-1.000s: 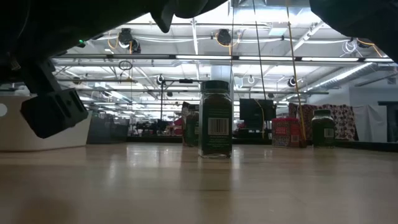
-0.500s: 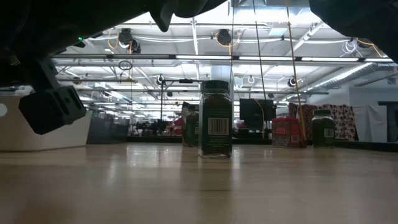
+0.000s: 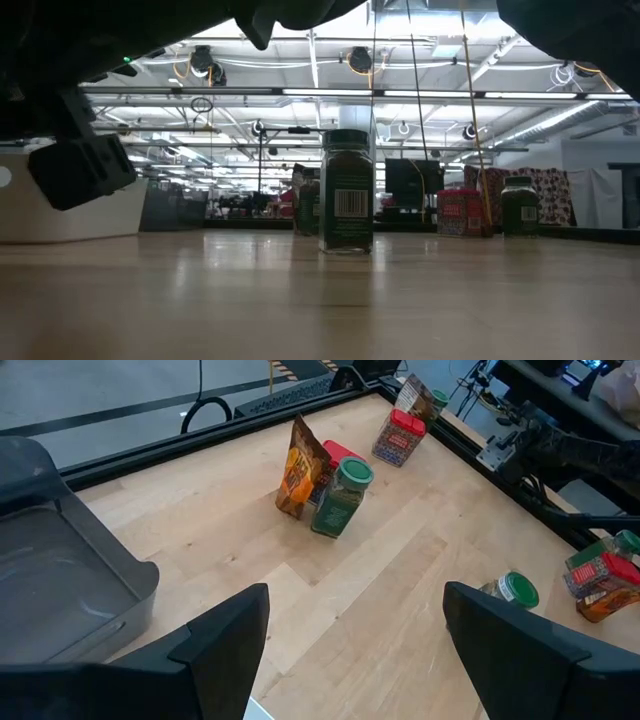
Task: Sort spices by type
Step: Put the orange seasoning bag into the bottom black bin
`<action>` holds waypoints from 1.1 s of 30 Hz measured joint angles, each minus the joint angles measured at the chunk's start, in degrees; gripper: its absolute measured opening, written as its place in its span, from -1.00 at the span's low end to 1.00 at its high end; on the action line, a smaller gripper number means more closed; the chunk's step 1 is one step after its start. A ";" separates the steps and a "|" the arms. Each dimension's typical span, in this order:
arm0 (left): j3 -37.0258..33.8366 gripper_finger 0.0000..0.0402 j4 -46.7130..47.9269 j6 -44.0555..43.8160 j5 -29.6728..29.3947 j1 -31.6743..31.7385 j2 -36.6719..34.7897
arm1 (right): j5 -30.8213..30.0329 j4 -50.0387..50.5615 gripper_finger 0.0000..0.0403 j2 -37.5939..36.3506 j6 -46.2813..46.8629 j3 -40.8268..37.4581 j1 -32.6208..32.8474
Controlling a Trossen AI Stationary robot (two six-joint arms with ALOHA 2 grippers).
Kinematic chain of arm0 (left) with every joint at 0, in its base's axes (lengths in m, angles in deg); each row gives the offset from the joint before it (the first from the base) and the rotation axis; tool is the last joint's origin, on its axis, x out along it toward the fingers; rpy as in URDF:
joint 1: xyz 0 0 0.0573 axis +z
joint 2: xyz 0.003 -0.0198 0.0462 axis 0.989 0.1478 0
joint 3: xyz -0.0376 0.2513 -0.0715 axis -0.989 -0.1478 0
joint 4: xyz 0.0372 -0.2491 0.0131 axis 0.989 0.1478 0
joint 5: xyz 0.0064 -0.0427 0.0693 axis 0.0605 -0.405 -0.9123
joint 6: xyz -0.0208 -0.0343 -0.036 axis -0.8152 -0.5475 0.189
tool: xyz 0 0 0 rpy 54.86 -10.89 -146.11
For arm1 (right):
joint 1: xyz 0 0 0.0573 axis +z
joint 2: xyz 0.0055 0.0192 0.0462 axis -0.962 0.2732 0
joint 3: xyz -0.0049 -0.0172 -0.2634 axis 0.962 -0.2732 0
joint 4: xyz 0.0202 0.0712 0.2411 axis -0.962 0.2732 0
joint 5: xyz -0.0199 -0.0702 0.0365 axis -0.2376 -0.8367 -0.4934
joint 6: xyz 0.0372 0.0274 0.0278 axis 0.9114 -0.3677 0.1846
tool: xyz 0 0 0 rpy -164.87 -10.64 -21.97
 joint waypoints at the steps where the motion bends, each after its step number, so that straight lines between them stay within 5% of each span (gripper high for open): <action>1: 0.00 0.51 0.00 0.01 0.00 -0.02 0.00 | -1.32 -0.45 -0.46 -0.04 -0.59 0.00 0.14; 9: 0.00 0.51 -0.45 0.06 2.32 0.00 0.00 | -4.02 -7.52 -0.48 -4.01 8.68 -0.09 0.39; 17: 0.00 0.51 -12.30 3.41 20.51 -0.16 0.00 | -3.19 2.12 -0.48 -13.84 38.46 -0.09 0.90; 20: 0.00 0.51 -15.29 3.69 26.39 -1.34 0.28 | 2.54 14.24 -0.48 -19.49 58.27 -0.02 0.66; 26: 0.00 0.51 -19.29 3.83 35.20 -7.87 5.26 | 27.80 33.75 -0.48 -26.64 94.25 0.02 -2.42; 33: 5.31 0.51 -11.53 1.42 37.72 -21.49 18.66 | 29.60 44.12 -0.48 -27.66 101.94 -0.06 -0.90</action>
